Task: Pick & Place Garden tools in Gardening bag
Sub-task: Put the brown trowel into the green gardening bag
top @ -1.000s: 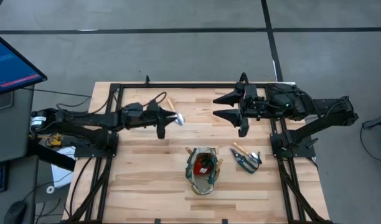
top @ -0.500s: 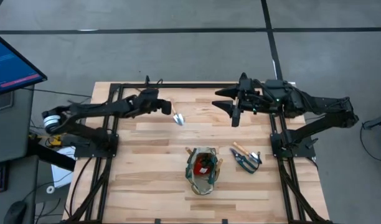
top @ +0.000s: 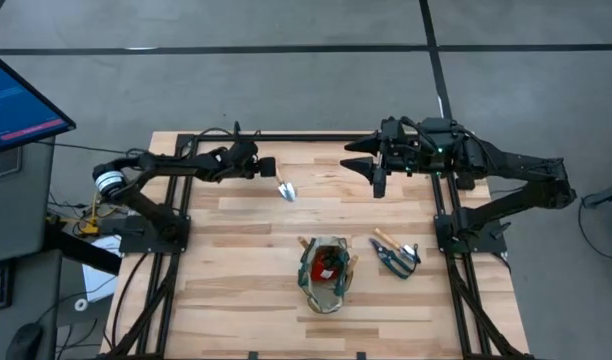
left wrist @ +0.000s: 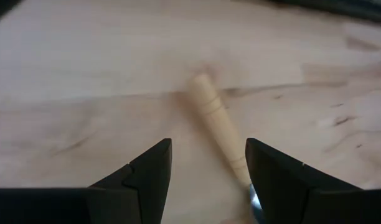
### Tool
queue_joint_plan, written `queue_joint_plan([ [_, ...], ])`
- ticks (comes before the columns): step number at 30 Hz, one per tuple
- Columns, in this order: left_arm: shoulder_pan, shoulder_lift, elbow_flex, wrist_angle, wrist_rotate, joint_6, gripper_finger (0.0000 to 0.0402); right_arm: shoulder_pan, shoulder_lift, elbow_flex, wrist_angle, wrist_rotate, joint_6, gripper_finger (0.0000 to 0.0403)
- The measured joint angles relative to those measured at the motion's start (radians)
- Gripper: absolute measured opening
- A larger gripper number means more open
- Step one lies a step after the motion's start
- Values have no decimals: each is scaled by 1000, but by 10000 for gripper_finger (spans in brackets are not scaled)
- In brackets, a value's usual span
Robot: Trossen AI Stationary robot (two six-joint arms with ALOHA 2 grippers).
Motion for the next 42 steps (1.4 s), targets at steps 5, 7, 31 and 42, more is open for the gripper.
queue_joint_plan([
  [5, 8, 34, 79, 5, 21, 12, 204, -30, 0, 0, -5, -43, -22, 221],
  [7, 8, 52, 114, -1, 21, 32, 204, -42, 0, 0, -10, -61, -22, 221],
  [31, 30, 152, 324, -389, 116, -103, 175, -101, 0, 0, -49, -102, -128, 221],
  [42, 31, 256, 324, -296, 142, -150, 173, -106, 0, 0, -53, -102, -156, 221],
])
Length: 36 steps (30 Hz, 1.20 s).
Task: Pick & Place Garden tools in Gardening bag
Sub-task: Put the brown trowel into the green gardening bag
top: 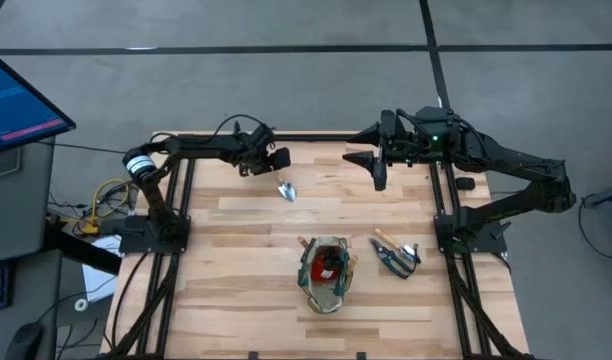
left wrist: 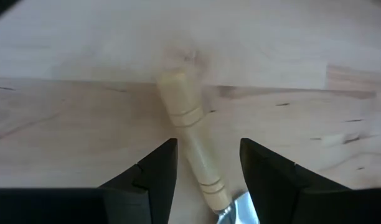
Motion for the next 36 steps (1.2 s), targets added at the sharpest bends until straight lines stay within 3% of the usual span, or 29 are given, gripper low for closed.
queue_joint_plan([
  [13, 9, 65, 3, 15, 48, -83, 153, -17, 0, 0, -15, 0, -26, 221],
  [22, 17, 61, 1, 13, 51, -58, 60, -19, 0, 0, -15, 0, -26, 221],
  [28, 16, 52, -1, 17, 43, 7, 60, -19, 0, 0, -15, 0, -26, 221],
  [32, -5, 0, -2, 12, -34, 77, 60, -19, 0, 0, -15, 0, -25, 221],
  [36, -43, -130, -2, -14, -152, 127, 60, -18, 0, 0, -15, 0, -24, 221],
])
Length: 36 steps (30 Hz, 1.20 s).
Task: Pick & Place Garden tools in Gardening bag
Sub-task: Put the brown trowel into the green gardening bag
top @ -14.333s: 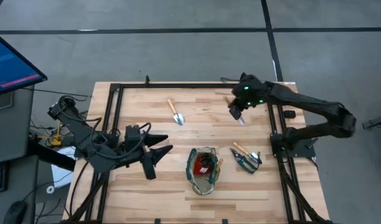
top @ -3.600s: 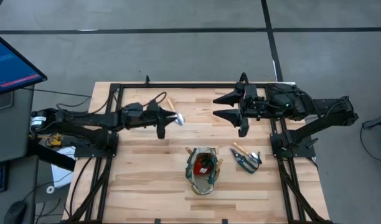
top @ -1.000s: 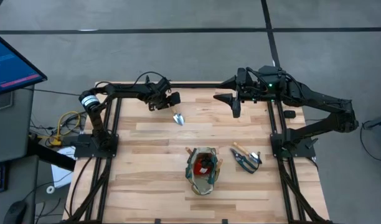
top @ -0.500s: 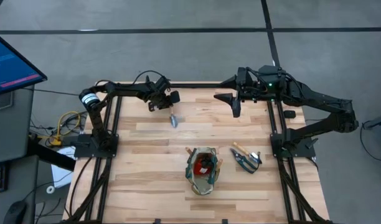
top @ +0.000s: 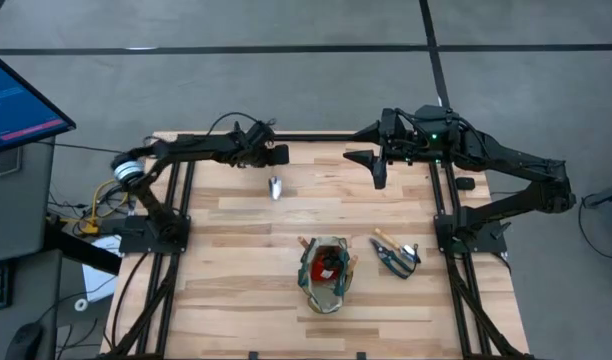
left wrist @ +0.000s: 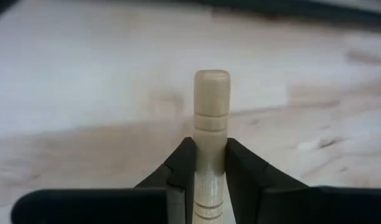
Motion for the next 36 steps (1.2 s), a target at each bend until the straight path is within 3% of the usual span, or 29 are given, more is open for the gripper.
queue_joint_plan([
  [6, -124, -246, 0, -110, -271, -3, 60, 0, 0, 0, 0, 0, 1, 221],
  [11, -326, -413, 0, -164, -600, -32, 60, 3, 0, 0, 1, 0, 15, 221],
  [16, -558, -470, 0, -169, -858, -67, 60, 13, 0, 0, 1, 0, 66, 221],
  [29, -1085, -377, 0, -117, -1022, -157, 60, 155, 0, 0, 3, 0, 114, 221],
  [36, -1342, -322, 1, 39, -1224, -80, 60, 239, 0, 0, 14, 3, 135, 221],
])
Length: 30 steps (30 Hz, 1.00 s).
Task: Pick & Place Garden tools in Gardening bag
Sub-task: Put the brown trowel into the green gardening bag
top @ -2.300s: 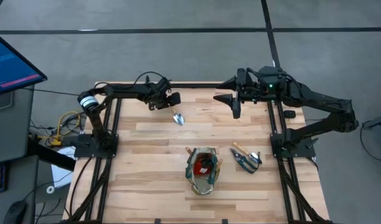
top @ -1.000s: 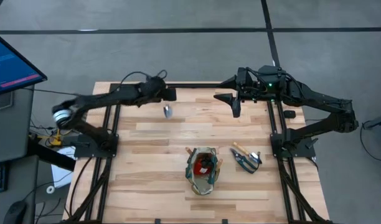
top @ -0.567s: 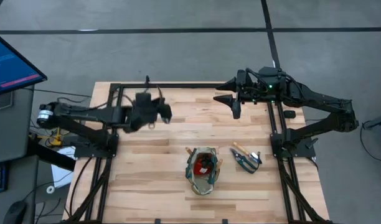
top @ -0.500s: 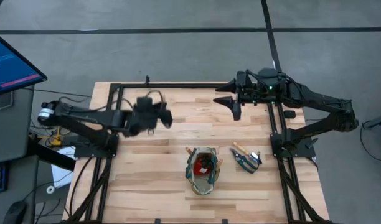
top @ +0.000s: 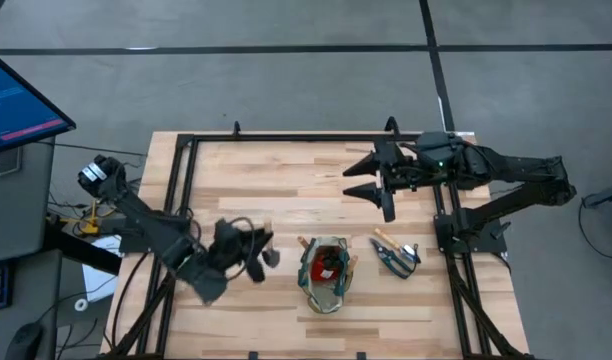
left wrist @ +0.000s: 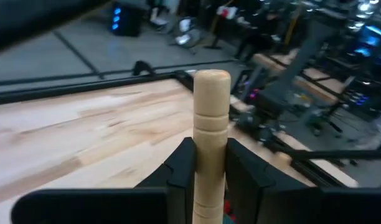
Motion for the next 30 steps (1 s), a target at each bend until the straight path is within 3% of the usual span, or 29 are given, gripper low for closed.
queue_joint_plan([
  [5, -91, 48, 0, 177, -22, 211, 60, 38, 0, 0, 24, 1, 7, 221],
  [8, -107, 78, 0, 298, 25, 368, 60, 54, 0, 0, 39, 1, 7, 221],
  [12, -82, 106, 0, 482, 225, 590, 60, 65, 0, 0, 40, 1, 7, 221],
  [16, -27, 112, 0, 675, 568, 845, 60, 65, 0, 0, 40, 2, 7, 221],
  [19, 24, 99, 1, 719, 815, 950, 60, 65, 0, 0, 40, 2, 7, 221],
  [25, 96, 7, -84, 745, 989, 991, 60, 65, 0, 0, 41, 2, 7, 221],
  [30, 156, -88, -260, 946, 1059, 1041, 61, 65, 0, 0, 39, 2, 7, 221],
])
